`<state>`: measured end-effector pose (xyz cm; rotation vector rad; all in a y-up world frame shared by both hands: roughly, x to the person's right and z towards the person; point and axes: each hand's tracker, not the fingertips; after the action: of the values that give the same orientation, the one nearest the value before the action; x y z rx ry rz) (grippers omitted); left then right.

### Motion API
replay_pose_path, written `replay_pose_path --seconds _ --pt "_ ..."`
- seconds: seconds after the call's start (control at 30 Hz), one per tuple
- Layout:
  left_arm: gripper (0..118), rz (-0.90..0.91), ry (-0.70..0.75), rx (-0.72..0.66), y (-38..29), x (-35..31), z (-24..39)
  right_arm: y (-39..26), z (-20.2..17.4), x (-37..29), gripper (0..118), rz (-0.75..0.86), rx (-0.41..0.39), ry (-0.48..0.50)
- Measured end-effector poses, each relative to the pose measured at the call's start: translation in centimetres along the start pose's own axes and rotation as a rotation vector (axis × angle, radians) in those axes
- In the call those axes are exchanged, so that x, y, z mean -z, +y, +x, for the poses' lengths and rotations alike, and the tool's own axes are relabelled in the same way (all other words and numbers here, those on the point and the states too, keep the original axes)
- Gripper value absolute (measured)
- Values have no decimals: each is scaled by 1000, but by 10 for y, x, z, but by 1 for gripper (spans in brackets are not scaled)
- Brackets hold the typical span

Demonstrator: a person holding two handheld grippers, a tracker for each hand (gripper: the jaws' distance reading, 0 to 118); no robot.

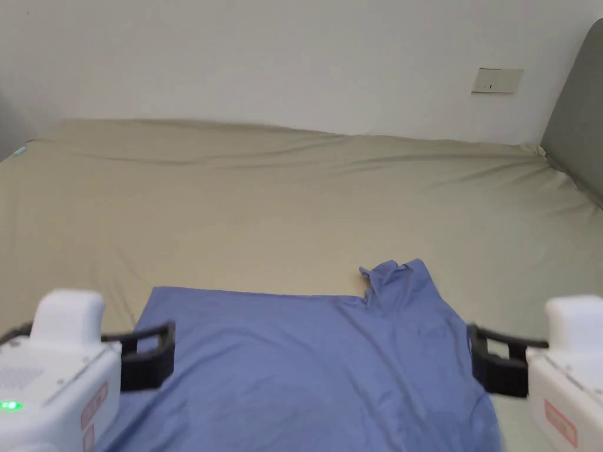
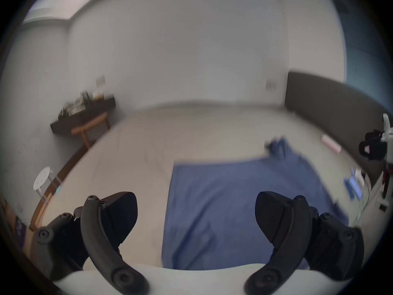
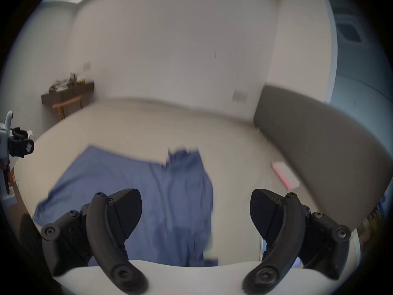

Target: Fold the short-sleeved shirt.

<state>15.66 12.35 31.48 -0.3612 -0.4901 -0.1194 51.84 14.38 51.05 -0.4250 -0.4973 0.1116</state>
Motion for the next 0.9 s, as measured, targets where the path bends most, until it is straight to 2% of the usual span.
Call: replay_pose_path --seconds 0.1,0.17,0.2,0.23,0.27,0.33,0.4,0.47,0.67,0.9 --pt "106 218 47 28 37 -12 27 38 -17 -4 108 122 -23 -3" --pt "88 317 84 60 56 -16 36 56 -31 -4 102 181 -47 -3" --pt "75 345 89 67 62 -17 43 63 -37 -4 98 202 -65 -2" --pt "52 362 88 74 66 -16 49 68 -43 -5 82 228 -73 2" --pt "35 361 86 79 70 -12 48 72 -50 -5 60 249 -78 0" --pt "9 382 100 93 73 -8 57 76 -61 -1 2 287 -87 -43" --pt "0 380 96 105 75 1 59 75 -65 2 2 294 -73 -5" --pt "0 365 80 105 73 11 62 74 -70 14 2 254 -43 67" --pt "0 268 63 113 54 60 57 58 -78 51 2 224 -94 10" --pt "0 -95 48 88 -17 173 12 24 -74 117 2 67 -103 6"
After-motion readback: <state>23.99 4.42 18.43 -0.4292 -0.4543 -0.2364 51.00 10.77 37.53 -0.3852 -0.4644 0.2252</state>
